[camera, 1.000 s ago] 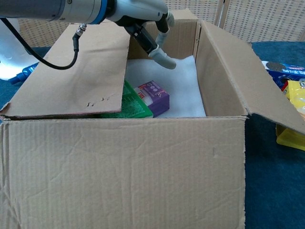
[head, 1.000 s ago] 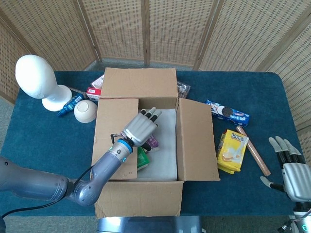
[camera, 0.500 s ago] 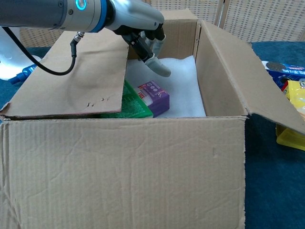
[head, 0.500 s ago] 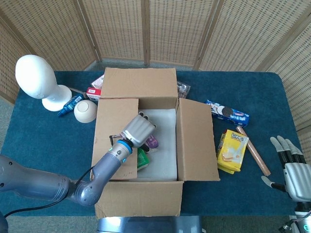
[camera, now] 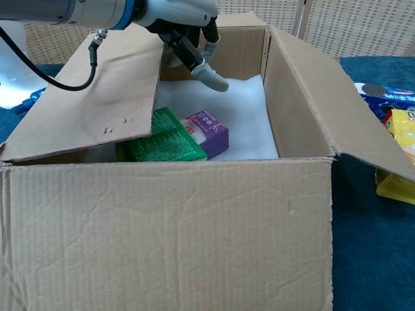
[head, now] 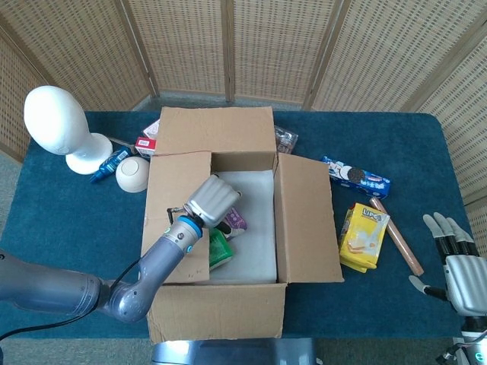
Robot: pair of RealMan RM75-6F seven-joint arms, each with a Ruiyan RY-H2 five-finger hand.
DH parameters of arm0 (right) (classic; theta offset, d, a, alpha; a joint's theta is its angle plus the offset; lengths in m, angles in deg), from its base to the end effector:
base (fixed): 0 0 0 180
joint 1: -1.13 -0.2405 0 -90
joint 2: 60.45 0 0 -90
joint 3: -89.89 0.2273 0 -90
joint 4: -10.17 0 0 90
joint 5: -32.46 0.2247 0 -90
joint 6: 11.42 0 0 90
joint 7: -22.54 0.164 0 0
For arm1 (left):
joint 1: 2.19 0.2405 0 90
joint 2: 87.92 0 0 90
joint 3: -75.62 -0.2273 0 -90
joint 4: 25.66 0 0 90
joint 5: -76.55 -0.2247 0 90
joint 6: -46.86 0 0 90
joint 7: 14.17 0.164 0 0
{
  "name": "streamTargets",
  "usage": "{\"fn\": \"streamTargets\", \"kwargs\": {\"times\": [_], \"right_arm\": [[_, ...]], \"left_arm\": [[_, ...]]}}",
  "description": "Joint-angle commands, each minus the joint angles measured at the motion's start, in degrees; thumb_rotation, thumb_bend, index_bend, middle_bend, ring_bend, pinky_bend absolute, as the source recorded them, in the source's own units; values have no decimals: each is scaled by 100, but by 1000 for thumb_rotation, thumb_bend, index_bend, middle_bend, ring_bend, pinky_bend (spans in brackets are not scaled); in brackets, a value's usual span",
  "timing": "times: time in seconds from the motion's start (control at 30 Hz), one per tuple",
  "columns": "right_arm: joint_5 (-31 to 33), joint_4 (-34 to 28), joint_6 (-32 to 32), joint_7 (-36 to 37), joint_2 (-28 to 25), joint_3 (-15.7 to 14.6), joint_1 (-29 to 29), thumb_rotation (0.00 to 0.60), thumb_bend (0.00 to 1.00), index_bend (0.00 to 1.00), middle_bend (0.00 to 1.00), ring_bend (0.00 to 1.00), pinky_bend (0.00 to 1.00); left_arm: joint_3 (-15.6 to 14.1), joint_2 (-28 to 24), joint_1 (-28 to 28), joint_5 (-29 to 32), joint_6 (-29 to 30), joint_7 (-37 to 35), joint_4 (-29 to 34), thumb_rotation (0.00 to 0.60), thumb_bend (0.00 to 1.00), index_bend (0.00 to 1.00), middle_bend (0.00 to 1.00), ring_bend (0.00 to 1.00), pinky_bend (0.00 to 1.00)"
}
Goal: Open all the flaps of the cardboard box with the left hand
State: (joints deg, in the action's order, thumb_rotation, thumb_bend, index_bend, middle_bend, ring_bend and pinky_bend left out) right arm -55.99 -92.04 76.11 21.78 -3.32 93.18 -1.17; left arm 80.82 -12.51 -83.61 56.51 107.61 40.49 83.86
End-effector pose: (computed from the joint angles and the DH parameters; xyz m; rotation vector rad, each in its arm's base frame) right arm -0.2642 -0.1873 0.1568 1.3656 -0.9018 0.9600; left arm 0.0294 0.3344 -0.0119 -2.1333 -0.4935 -0.6057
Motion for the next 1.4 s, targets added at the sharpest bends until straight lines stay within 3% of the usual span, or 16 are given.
{"fn": "streamTargets", "kwargs": {"times": [0.03,0.87,1.4], "right_arm": [[-2,-1,0,-3,0,-2,1,600,0,0,0,8,145],[-54,-69,-32,-139,21,-39,-10,600,0,0,0,21,144],[-152,-97,28,-120,-3,-76,21,600,0,0,0,35,145]], "left_arm": [[22,-99,18,14,-7,-35,75,199,0,478,760,742,679],[291,-1926,423,-658,-90,-636,1271,204,0,520,778,742,680],[-15,-2950,1097,-1307,-263,-1021,1589,197,0,527,778,742,678]]}}
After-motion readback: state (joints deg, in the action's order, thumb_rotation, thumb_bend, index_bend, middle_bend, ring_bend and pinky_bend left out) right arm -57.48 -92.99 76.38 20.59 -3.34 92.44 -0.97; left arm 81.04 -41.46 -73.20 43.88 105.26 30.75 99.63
